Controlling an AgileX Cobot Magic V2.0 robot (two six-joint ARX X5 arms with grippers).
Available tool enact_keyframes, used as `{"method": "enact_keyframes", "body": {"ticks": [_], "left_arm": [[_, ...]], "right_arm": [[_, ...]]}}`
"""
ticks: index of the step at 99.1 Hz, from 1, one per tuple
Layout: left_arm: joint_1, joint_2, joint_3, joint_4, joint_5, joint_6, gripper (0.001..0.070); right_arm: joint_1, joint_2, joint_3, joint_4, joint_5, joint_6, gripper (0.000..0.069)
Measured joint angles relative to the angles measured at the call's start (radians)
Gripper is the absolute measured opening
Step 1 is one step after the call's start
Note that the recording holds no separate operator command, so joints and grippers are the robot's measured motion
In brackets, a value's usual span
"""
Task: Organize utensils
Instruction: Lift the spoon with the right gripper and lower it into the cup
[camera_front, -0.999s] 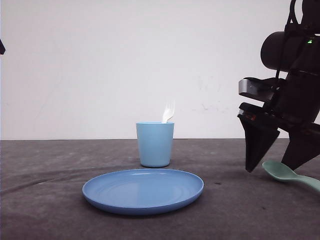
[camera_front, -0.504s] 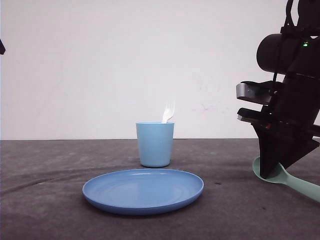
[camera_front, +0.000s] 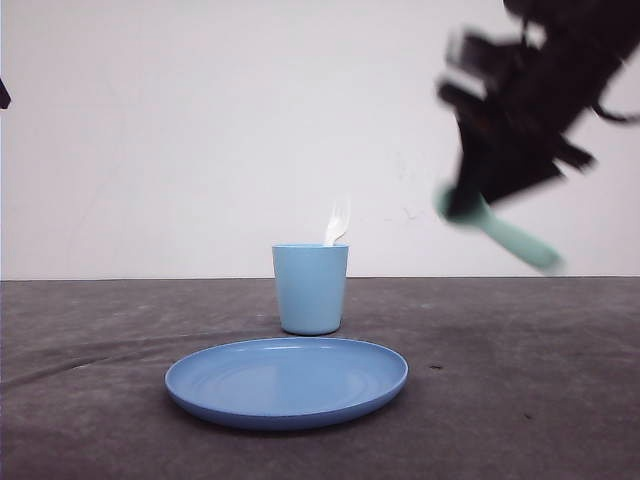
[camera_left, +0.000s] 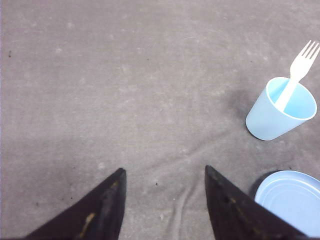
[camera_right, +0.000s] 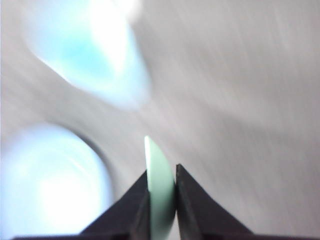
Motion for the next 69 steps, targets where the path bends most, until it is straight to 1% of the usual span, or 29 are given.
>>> {"method": "enact_keyframes", "body": {"ticks": [11,22,32,46,59,69], "left_arm": [[0.000,0.000,0.000,0.000,0.000,0.000,0.0297],[0.000,0.000,0.000,0.000,0.000,0.000,0.0297],[0.000,0.000,0.000,0.000,0.000,0.000,0.0297],[0.000,0.000,0.000,0.000,0.000,0.000,0.0297],[0.000,0.000,0.000,0.000,0.000,0.000,0.0297],[0.000,0.000,0.000,0.000,0.000,0.000,0.0297]], "right_arm": [[0.023,-0.014,0.021,0.126,-0.055,0.003,0.0046],[0.047,-0.013,0.021,0.276,-0.059,0.012,0.0046],[0.077,-0.006,0.021,0.442,-0.039,0.014,0.0046],[0.126,0.026,0.021,0.638,0.005,0.005,0.0046],[0.166,0.085,0.021,0.797,0.053,-0.037,0.0046],[0.187,0.148,0.021,0.908,0.067,-0.081,0.0046]]}}
